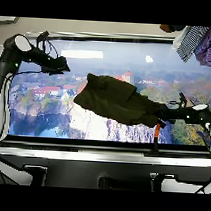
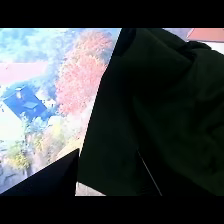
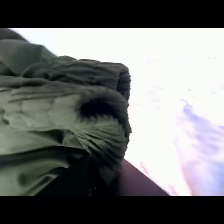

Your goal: Fold the clothes and pants, and hang the long-sleeved shirts on hangers.

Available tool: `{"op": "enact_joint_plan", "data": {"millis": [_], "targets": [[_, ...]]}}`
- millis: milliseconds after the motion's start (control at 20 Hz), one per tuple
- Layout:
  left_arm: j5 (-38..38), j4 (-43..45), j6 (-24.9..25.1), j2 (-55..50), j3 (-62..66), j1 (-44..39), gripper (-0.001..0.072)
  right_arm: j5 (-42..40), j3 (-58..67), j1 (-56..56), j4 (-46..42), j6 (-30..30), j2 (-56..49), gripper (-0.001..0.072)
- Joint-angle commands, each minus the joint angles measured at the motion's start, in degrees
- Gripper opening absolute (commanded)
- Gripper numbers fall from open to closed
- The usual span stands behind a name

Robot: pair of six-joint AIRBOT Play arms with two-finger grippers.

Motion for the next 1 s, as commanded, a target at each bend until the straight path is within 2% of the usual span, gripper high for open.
{"op": "enact_joint_plan", "data": {"millis": [0, 100, 200, 350, 400, 450, 650, 850, 950], "targets": [[-6.82, 6.60, -2.56, 0.04, -0.02, -0.02, 0.0366, 2.84, 3.32, 1.79, -2.47, 6.05, 0.35, 0.0031], [-11.50, 11.39, -4.33, 1.03, -1.36, -0.04, 0.0351, 11.15, 9.29, 1.97, -9.01, 10.21, 0.33, 0.0031], [-12.13, 12.68, -6.23, 4.37, -6.49, -0.33, 0.0159, 19.28, 15.82, 1.97, -15.23, 13.99, 0.33, 0.0031], [-9.22, 12.63, -7.87, 12.04, -19.58, -3.13, 0.0147, 27.54, 25.35, 1.97, -23.78, 16.55, 0.39, 0.0030], [-6.75, 12.13, -9.31, 14.95, -24.61, -4.92, 0.0116, 29.46, 28.09, 1.97, -26.05, 17.31, 0.48, 0.0030], [-3.93, 10.54, -9.31, 17.25, -28.63, -6.91, 0.0008, 31.10, 30.75, 1.97, -28.24, 18.25, 0.76, 0.0030], [9.03, -1.16, -9.33, 19.10, -33.70, -17.03, 0.0012, 36.89, 37.88, 1.99, -30.99, 20.22, 2.34, 0.0030], [31.26, -16.59, -9.38, 14.38, -33.57, -28.39, 0.0012, 40.06, 41.03, 4.15, -31.45, 20.39, 4.04, 0.0030], [38.07, -22.60, -9.77, 9.38, -32.06, -32.92, 0.0011, 42.21, 42.34, 6.45, -32.00, 20.41, 4.07, 0.0030]]}}
